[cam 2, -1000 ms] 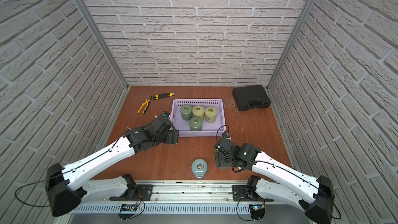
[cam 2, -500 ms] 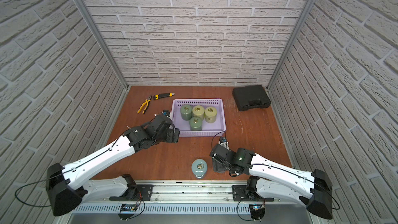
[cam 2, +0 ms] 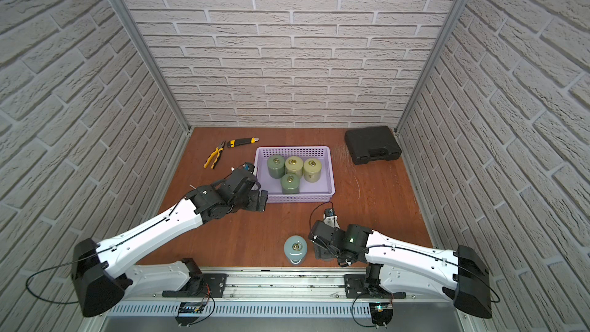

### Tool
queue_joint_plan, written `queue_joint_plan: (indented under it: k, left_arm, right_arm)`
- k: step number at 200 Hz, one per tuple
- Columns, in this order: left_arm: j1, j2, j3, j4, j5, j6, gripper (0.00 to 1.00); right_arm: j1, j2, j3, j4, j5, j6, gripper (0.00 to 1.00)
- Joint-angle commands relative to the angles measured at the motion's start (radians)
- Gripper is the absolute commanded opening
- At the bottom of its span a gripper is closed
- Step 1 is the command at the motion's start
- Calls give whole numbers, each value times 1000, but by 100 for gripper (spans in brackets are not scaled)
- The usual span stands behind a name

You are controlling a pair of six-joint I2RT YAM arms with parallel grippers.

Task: Take the tea canister out of the basket
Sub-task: Place the tea canister at the center of the board.

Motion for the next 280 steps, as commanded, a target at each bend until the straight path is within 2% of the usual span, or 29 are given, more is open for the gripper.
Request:
queue_joint_plan:
  k: [1,17,29,52,80,86,143,234,258,280]
  left_arm:
    - [9,7,27,4,8,15,98]
    - [9,9,27,7,10,14,98]
    - [8,10,27,7,13,13,98]
    - [8,13,27,14,18,14,98]
    - [9,18,28,23,19,17,98]
    - [8,18,28,26,21,18,98]
    - [8,61,58,38,57,65,98]
    - [10,197,197,14,76,85,98]
    - [11,241,234,6,73,68,98]
    - [13,286,269,4,74,52,98]
  right_arm:
    - [14,3,1,48,36,26,50]
    - [15,9,2,45,37,29,58]
    - [17,12,6,38,36,31,69]
    - [18,6,11,22,38,32,83]
    - [18,-13,16,3,40,32,93]
    - [19,-18,18,-2,40,32,100]
    - [18,-52,84,-65,60,7,100]
    - [-7,-74,227,-147,196,-104,100]
    - [-52,-66,257,-156,181,-172,100]
    - [-117,-57,270,-140,120,-248,100]
